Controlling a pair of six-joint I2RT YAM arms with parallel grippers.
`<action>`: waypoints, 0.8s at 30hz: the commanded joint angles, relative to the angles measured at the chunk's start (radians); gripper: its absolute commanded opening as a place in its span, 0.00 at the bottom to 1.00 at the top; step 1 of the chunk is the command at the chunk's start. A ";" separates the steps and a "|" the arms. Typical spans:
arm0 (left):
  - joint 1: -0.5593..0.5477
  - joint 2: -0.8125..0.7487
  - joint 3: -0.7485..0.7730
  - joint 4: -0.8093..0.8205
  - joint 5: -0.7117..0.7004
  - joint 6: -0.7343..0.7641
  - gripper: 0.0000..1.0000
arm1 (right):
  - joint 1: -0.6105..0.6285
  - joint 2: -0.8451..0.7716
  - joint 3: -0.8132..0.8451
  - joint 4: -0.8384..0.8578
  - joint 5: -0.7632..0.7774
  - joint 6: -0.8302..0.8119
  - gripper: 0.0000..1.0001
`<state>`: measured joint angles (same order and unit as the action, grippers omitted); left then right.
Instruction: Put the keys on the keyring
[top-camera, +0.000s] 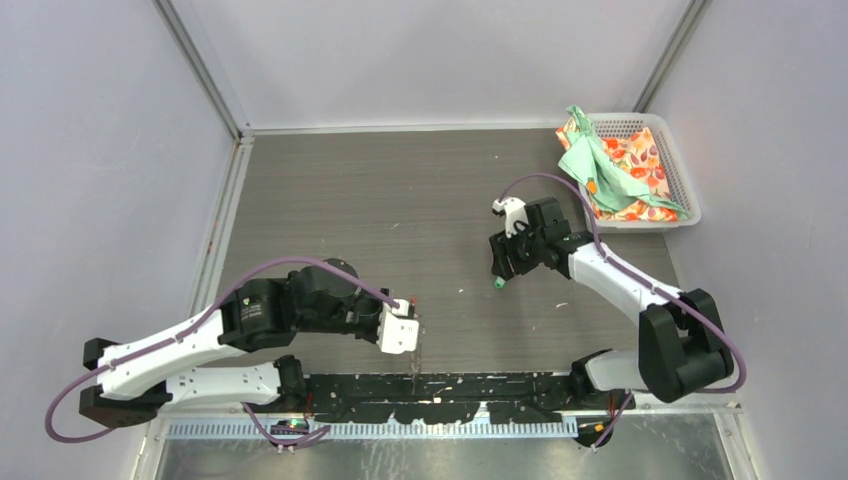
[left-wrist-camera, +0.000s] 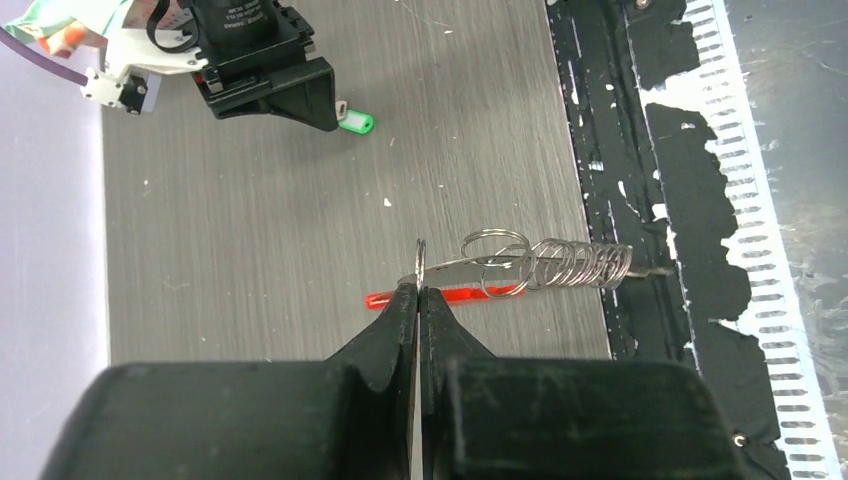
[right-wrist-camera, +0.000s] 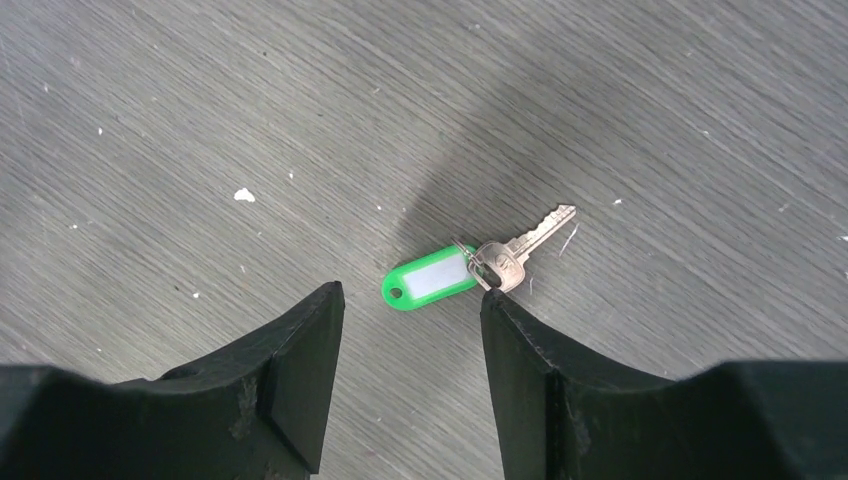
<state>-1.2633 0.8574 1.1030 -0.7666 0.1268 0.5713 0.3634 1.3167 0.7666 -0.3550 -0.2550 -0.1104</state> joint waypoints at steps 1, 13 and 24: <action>-0.003 -0.021 0.006 0.029 0.024 -0.028 0.00 | -0.033 0.056 0.039 0.009 -0.108 -0.133 0.57; -0.003 -0.039 0.022 0.014 0.035 -0.024 0.00 | -0.054 0.177 0.067 0.011 -0.072 -0.241 0.51; -0.003 -0.056 0.011 0.023 0.023 -0.021 0.00 | -0.054 0.242 0.118 -0.011 -0.079 -0.306 0.40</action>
<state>-1.2633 0.8261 1.1030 -0.7719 0.1429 0.5568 0.3122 1.5448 0.8394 -0.3637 -0.3237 -0.3752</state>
